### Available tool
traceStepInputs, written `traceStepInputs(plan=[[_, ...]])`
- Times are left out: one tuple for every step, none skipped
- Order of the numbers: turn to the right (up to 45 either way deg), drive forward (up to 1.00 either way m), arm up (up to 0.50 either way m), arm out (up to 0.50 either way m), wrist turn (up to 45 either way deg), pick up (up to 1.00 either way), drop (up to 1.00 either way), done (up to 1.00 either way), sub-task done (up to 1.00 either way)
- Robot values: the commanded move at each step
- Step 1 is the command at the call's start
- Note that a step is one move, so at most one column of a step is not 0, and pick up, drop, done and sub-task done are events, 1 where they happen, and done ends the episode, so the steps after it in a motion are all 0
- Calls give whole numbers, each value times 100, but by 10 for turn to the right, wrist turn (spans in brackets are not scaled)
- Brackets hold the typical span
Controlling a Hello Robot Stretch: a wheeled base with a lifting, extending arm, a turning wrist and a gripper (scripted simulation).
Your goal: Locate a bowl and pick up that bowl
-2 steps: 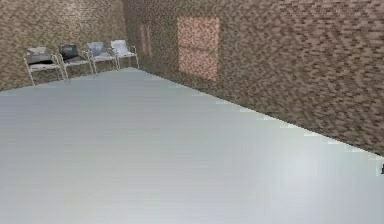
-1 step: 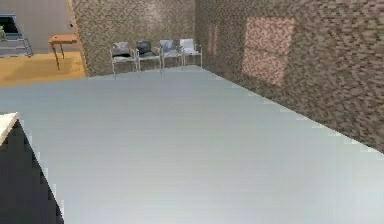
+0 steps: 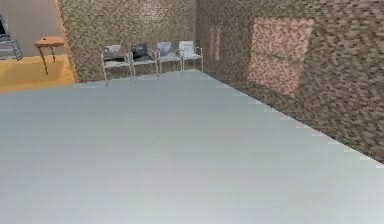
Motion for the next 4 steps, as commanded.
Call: traceStepInputs(plan=[[-240,0,0,0,0,0,0,0,0],[0,100,0,0,0,0,0,0,0],[-90,0,0,0,0,0,0,0,0],[0,20,0,0,0,0,0,0,0]])
